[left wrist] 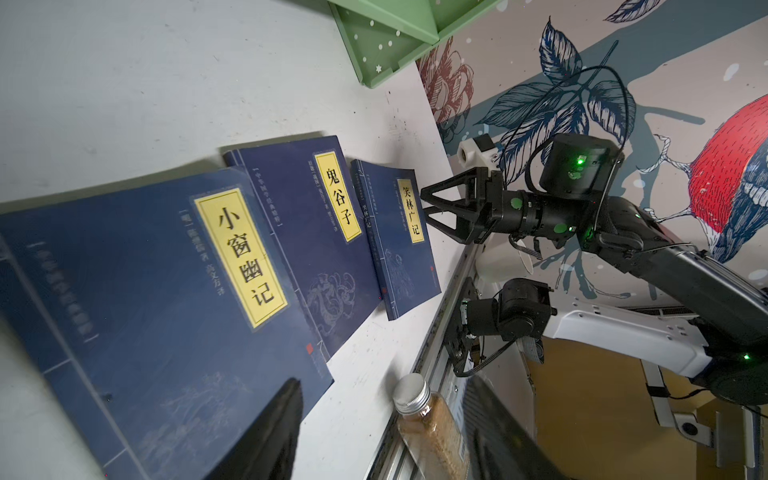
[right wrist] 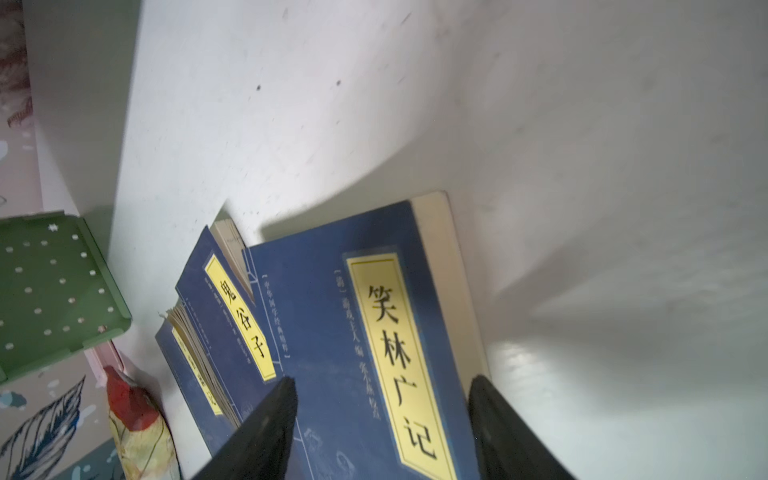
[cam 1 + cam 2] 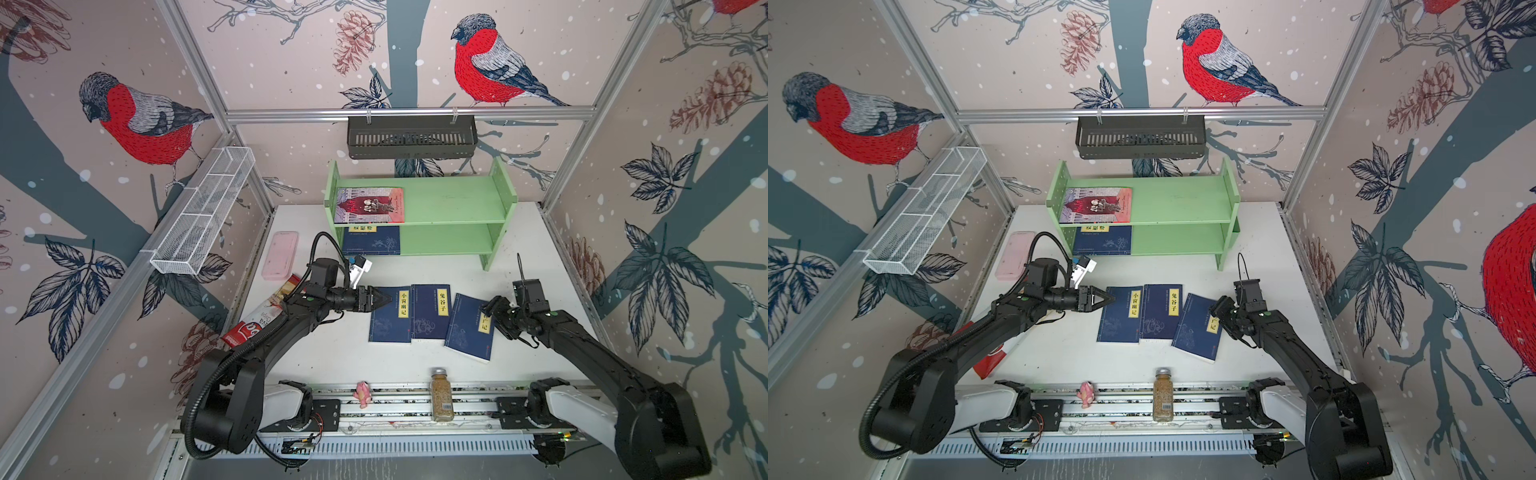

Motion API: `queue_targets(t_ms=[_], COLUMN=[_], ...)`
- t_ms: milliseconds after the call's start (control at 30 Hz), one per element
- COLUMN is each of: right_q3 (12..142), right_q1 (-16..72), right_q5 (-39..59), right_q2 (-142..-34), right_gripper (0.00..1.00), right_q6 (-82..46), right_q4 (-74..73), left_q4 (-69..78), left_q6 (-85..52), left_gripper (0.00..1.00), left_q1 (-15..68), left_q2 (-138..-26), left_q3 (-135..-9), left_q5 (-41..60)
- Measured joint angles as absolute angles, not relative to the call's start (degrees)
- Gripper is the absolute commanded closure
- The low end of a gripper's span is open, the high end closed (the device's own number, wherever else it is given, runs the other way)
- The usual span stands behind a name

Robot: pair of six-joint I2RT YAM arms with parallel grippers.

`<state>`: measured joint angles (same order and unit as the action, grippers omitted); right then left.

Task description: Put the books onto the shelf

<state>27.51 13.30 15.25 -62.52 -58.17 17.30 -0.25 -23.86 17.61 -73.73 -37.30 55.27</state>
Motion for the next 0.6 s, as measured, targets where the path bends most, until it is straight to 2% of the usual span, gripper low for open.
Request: queue_targets(t_ms=[267,400,600], right_q3=[30.81,29.08,24.18], right_q1=[21.37,20.51,17.87], right_q5=[13.85,10.02,10.20], right_q2=[-68.10,-65.89,-63.86], right_gripper=[0.33,0.33,0.35], right_q6=[-59.59,-58.81,-57.30], right_q4=[14.20,15.29,14.96], left_q4=[2.55,3.16,4.64], left_q6=[-22.61,-21.41,-21.12], left_gripper=[0.40,0.42,0.42], left_q1=[26.87,30.59,33.15], left_q2=[-81.76,-87.35,-91.31], left_q3=[-41.50,-44.47,-45.95], left_q5=[53.78,52.47,50.78])
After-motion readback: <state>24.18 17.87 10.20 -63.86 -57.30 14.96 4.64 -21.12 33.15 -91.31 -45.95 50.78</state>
